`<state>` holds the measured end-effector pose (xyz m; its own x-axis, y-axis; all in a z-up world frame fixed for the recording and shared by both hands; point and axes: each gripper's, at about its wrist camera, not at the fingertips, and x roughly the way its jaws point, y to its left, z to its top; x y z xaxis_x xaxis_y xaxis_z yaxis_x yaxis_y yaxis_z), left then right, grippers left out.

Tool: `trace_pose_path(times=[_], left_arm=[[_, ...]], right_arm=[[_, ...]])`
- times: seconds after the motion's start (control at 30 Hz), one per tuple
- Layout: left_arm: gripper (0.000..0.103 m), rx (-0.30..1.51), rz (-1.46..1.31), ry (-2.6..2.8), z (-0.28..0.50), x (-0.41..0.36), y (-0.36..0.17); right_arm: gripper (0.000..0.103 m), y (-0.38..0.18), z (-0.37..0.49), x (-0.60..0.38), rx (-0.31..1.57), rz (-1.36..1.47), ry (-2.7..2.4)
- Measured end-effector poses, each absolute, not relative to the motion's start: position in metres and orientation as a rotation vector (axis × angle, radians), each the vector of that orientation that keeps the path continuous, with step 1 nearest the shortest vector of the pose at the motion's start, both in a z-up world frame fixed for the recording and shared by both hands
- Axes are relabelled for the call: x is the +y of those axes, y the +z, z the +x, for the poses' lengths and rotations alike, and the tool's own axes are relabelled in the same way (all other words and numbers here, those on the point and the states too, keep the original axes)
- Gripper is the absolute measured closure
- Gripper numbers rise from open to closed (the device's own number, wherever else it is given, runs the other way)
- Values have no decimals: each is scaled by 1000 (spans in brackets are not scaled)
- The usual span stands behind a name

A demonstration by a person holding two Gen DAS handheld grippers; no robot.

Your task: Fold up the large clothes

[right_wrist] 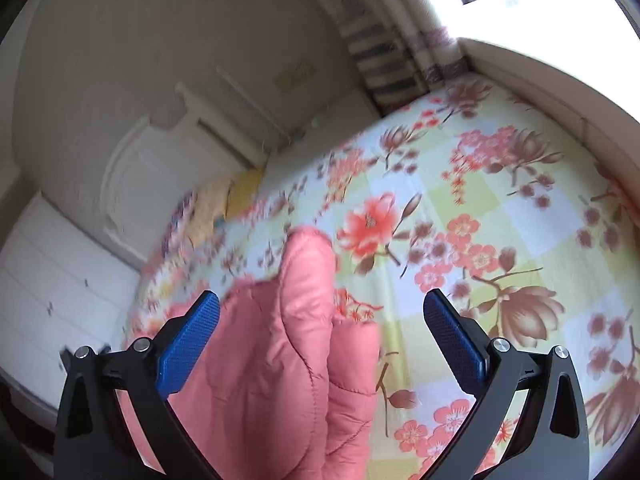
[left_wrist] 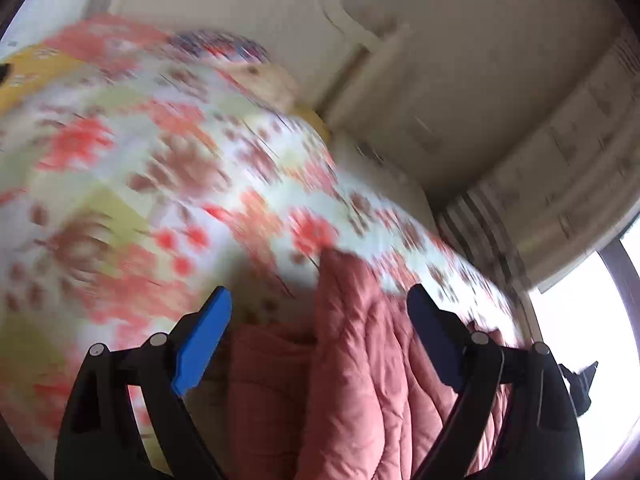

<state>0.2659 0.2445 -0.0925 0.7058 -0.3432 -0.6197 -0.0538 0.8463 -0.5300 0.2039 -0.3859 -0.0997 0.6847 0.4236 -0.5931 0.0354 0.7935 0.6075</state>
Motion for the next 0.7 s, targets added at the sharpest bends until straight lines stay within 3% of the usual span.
trace_pose_path(times=[0.1,0.13,0.17,0.2,0.27,0.37,0.47,0.53,0.57,0.63,0.67,0.7], left_arm=[[15,835,-480,-220,276,223,-106],[17,843,-447,-214,278,218,-109],[38,852,-405,-200,281,211,-112],[97,859,-392,-200,283,210,-113],[98,809,-420,-213,275,212,-106],[98,644,-470,-232,253,223,-76],[98,663,-438,-176,268,218,-73],[96,749,-388,-115,289,211,-93],[92,812,-365,-78,298,208,-110],[73,899,-345,-16,306,207,-138],[71,903,-361,-23,304,209,-145],[62,887,-379,-27,301,212,-141]], right_arm=[[6,-114,215,-361,857,528,285],[11,-116,218,-354,868,492,285],[43,-116,220,-344,878,430,287],[83,-115,221,-338,885,388,284],[90,-102,212,-327,843,303,246],[92,-69,195,-328,725,330,270],[91,-60,212,-323,731,322,211],[91,-83,236,-314,819,284,149],[91,-101,247,-312,878,284,129],[88,-134,258,-308,975,270,92],[86,-144,255,-310,972,294,90],[75,-142,252,-314,956,324,92]])
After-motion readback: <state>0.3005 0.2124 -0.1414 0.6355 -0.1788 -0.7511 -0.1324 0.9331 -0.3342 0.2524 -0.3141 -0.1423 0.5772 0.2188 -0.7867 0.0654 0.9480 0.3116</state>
